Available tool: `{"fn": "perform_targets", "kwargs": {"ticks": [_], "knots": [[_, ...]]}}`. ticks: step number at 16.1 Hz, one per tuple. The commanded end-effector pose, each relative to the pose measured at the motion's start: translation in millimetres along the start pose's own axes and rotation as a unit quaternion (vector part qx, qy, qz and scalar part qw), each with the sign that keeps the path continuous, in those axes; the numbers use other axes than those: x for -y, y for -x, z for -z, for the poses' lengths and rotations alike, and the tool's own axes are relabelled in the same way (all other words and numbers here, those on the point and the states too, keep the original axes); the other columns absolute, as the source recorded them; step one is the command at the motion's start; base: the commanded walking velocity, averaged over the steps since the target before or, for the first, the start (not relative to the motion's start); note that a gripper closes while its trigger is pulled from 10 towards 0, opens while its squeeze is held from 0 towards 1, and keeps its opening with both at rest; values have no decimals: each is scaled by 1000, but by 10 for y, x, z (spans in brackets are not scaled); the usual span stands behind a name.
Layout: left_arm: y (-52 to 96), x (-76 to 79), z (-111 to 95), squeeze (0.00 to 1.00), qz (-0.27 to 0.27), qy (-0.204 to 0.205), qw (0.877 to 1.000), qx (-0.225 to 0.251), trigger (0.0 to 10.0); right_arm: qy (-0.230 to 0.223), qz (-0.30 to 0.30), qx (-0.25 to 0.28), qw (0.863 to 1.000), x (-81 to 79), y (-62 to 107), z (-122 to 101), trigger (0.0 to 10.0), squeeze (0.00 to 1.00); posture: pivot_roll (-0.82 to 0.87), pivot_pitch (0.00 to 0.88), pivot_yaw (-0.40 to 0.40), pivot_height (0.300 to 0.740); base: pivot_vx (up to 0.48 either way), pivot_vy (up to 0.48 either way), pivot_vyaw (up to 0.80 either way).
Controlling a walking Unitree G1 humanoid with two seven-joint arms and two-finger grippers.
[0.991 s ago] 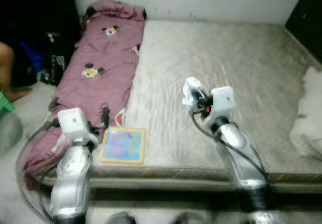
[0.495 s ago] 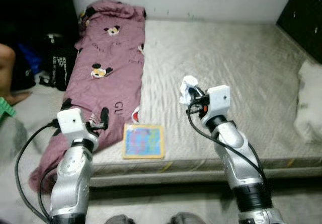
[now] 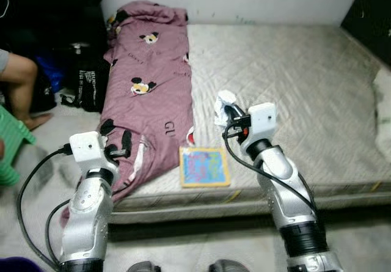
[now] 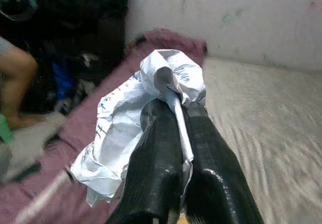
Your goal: Clean up the room
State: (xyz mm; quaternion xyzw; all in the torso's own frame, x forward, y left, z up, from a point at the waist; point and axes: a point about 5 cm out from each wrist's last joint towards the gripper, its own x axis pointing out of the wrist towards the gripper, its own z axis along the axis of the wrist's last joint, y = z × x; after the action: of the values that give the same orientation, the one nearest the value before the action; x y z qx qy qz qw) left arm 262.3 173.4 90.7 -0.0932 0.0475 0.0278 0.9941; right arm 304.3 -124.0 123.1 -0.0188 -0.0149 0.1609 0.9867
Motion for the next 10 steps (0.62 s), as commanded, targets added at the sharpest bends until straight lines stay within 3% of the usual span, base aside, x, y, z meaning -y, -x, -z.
{"fn": "perform_targets", "kwargs": {"ticks": [1, 5, 10], "knots": [[6, -4, -29, 0, 1, -11, 1000, 6, 10000, 6, 2, 10, 1000, 11, -19, -52, 10000, 0, -75, 0, -28, 740, 0, 0, 0], [5, -4, -40, 0, 1, -6, 1000, 13, 10000, 7, -9, 14, 1000, -23, -20, -55, 10000, 0, -74, 0, -30, 740, 0, 0, 0], [-3, -21, -40, 0, -7, -6, 1000, 12, 10000, 28, -28, 24, 999, -73, -15, -72, 10000, 0, -79, 0, -21, 740, 0, 0, 800]]}}
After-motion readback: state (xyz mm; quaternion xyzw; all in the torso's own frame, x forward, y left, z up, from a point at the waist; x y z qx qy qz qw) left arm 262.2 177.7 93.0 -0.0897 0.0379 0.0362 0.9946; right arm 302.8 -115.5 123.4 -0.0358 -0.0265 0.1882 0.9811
